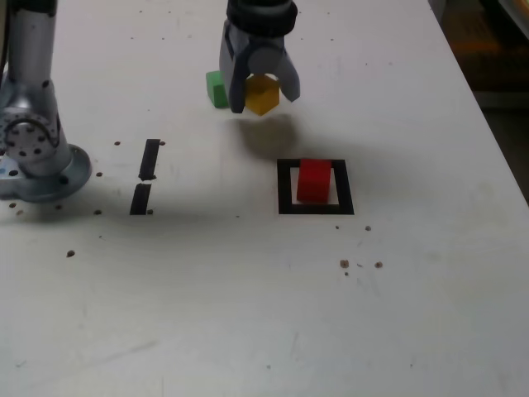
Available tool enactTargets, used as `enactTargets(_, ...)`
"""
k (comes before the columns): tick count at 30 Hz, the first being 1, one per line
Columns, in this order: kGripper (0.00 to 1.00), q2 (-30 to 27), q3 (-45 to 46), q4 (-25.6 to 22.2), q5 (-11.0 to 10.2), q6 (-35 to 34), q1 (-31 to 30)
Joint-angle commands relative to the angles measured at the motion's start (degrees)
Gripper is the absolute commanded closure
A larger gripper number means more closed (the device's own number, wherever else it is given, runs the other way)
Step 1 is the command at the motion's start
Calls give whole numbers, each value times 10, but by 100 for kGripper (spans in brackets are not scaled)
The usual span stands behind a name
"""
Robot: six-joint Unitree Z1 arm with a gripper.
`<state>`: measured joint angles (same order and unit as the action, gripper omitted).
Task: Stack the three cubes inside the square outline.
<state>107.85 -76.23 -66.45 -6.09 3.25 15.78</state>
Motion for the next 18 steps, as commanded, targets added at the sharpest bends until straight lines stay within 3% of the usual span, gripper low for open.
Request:
enactTargets(1, 96, -25, -32, -39, -2, -14, -42)
enactTargets(4, 96, -34, -95, -103, 2, -34, -111)
enactTargets(8, 96, -9, -184, -168, 24, -57, -197)
enactTargets(13, 96, 32, -236, -188, 45, -92, -256)
enactTargets(18, 96, 58, -234, -182, 44, -101, -268)
